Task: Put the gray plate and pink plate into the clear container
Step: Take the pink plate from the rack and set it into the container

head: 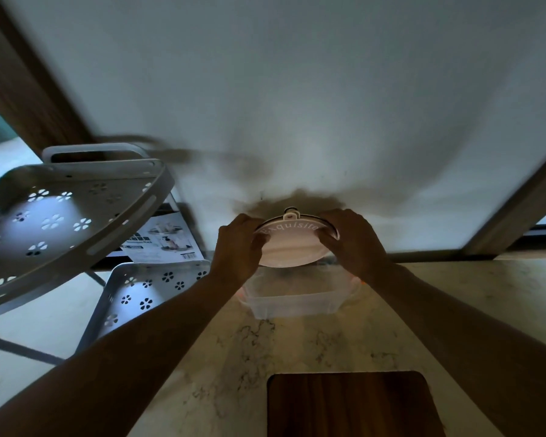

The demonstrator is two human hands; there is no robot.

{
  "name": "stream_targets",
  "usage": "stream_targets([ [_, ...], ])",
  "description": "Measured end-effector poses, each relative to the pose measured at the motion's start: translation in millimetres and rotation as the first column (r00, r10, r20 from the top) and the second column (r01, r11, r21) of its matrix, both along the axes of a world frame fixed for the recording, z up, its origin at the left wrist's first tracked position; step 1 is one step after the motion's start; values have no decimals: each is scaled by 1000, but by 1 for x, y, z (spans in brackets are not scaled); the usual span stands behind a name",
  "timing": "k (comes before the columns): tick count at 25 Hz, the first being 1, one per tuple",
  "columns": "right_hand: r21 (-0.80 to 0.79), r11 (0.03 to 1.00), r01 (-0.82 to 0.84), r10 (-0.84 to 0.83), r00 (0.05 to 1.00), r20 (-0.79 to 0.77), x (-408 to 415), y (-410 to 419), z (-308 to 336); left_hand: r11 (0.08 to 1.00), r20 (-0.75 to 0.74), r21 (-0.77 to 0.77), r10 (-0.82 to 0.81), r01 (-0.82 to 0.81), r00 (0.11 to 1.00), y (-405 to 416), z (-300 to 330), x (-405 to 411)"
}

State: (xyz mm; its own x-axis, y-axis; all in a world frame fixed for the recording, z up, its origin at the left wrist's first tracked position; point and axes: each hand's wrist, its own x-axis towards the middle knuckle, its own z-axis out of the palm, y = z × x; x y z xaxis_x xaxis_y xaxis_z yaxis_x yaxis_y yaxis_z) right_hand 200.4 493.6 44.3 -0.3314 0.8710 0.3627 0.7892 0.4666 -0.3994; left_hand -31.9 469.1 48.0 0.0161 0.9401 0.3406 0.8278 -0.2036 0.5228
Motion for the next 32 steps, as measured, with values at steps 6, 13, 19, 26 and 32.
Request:
stream_targets([
  [6,-82,997,7,-4,1000,31,-4,-3,-16,997,-72,-82,-22,16,997,3,-18,1],
  [13,-130,992,-1,9,998,65,-4,-2,-14,997,-38,-75,-26,23,999,2,-21,0],
  [19,-145,989,23,-17,999,41,-2,5,-15,994,-30,-103,-26,23,999,2,-21,1],
  [26,-120,993,24,-24,1000,-1,-1,3,-12,993,27,-116,-10,13,1000,-2,-15,0],
  [32,-67,998,13,-16,999,-46,2,-4,-11,994,-38,-105,-31,27,999,-3,-10,-1],
])
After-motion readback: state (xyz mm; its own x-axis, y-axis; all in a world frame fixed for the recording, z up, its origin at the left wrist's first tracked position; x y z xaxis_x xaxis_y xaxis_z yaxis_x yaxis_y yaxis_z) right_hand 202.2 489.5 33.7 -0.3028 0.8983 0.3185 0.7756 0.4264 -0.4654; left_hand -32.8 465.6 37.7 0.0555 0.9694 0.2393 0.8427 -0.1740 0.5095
